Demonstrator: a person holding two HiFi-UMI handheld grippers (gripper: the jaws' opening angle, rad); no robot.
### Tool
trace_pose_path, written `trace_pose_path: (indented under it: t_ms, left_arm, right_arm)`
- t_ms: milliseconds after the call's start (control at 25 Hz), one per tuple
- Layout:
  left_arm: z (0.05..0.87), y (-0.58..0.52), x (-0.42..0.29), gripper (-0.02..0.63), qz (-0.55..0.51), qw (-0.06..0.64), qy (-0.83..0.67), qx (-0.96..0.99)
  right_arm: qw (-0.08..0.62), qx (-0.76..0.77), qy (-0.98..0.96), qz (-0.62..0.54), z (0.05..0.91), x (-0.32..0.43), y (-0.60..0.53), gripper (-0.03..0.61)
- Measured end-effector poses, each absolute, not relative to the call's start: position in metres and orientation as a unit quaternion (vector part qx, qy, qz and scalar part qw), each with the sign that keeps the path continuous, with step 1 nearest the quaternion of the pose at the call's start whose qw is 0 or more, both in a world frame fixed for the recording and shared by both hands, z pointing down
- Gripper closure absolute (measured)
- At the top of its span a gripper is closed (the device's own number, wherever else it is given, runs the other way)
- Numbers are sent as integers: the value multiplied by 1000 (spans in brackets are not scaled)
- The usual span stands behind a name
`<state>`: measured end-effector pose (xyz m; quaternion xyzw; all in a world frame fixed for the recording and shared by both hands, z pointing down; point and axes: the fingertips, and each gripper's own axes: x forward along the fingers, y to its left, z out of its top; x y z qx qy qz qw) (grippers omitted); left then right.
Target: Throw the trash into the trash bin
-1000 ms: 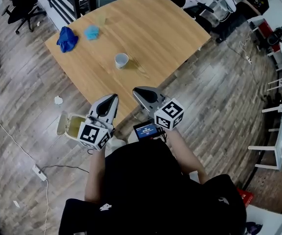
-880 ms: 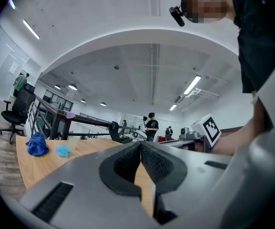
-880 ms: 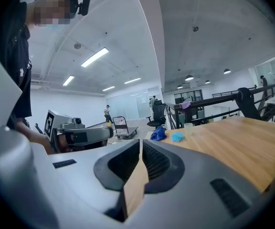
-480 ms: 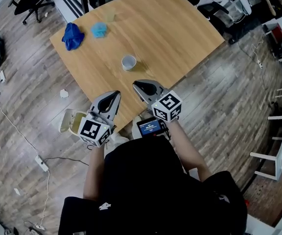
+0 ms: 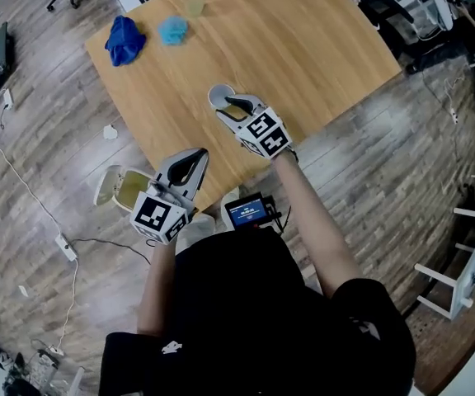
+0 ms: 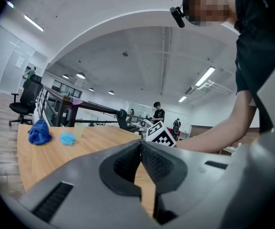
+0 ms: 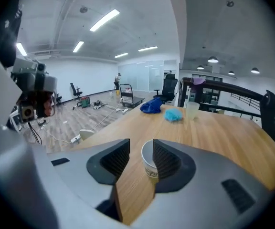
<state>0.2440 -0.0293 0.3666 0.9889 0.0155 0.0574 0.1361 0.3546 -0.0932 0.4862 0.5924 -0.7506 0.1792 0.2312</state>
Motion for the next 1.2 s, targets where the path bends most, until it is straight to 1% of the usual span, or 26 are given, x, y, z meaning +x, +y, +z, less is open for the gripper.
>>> trace_pose_path:
  t_ms: [200,280,320,360,400,720,880,1040,1200]
  left_arm:
    - [377,-41,249,604,68,132,-2,989]
    - [379,-48,252,604,71,128,-9,989]
    - [379,-50,253,604,72,128,-14,989]
    - [380,-52,252,604,72,129,-18,989]
    - [380,-54,251,604,71,131,-21,989]
    - [380,-62,252,604,69,128,-48,988]
    - [382,-65,241,604,66,128,-67,987]
    - [389,-75,211,604,64,138,-106,983]
    - [401,-95,151,604,67,149,-171,972]
  right_arm:
    - [330,532,-759,182,529,351,-109,449]
    - [349,522,-759,173,537,351,-113,459]
    - [355,520,-759,167,539,352,-114,488]
    - [358,519,-759,162,541,352,-114,536]
    - [359,518,-760,158,542,352,-114,560]
    - [335,516,-775,143,526,351,-111,566]
    - [331,505,-786,134,523,336,-116,566]
    - [323,476,-809,125,526,298,-138,565]
    - [313,423,-842,116,535,226,-173,565]
